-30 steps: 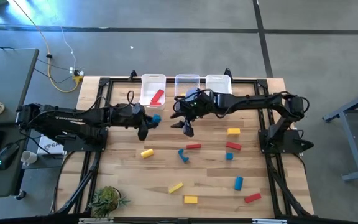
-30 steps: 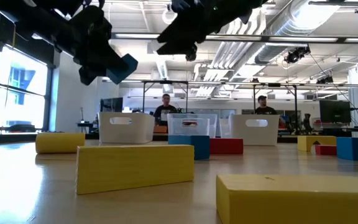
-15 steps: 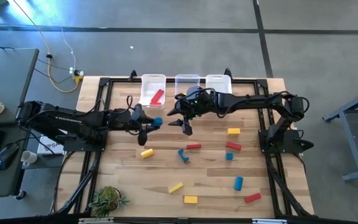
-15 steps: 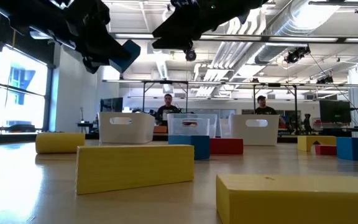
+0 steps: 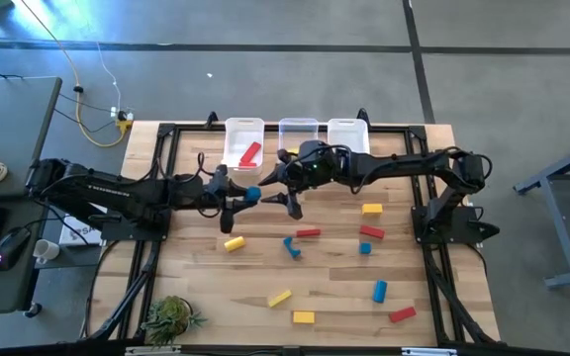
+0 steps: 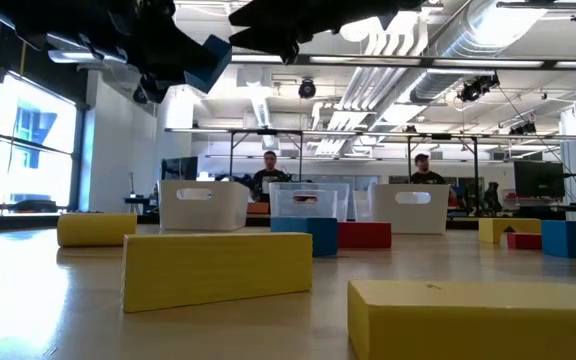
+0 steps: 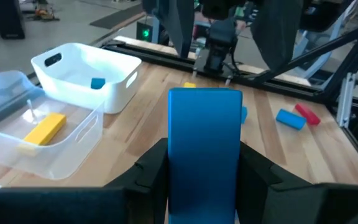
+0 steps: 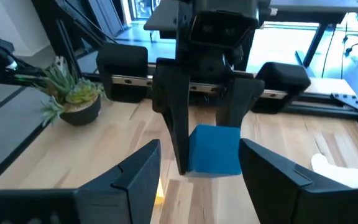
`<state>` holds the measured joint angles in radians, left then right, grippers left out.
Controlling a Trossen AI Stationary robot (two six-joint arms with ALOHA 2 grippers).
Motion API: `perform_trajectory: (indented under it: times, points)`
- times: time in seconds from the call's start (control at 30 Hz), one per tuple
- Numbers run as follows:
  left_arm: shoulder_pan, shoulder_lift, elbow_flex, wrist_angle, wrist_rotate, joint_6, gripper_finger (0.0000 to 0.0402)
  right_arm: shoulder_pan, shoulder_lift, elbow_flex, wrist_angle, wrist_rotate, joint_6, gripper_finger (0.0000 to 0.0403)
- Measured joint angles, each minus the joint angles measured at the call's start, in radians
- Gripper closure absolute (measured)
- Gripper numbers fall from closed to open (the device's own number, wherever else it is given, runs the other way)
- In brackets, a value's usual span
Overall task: Sort & place blocks by color
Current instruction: Put the blue block into the right white bin
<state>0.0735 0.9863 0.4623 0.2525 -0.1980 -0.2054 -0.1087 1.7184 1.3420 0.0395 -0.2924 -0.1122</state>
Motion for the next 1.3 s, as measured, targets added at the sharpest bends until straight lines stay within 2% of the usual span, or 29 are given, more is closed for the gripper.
perform_trajectory:
  times: [0.73, 0.83, 1.3]
  points:
    - [-0.024, 0.0, 0.0, 0.189, 0.006, 0.086, 0.0294, 0.028, 0.0, 0.0, 0.122, 0.001, 0.011, 0.0199]
    - [-0.024, 0.0, 0.0, 0.213, 0.006, 0.093, 0.0294, 0.031, 0.0, 0.0, 0.153, 0.037, 0.032, 0.0199]
    - [-0.024, 0.0, 0.0, 0.244, 0.004, 0.11, 0.0292, 0.038, 0.0, 0.0, 0.193, 0.061, 0.07, 0.0199]
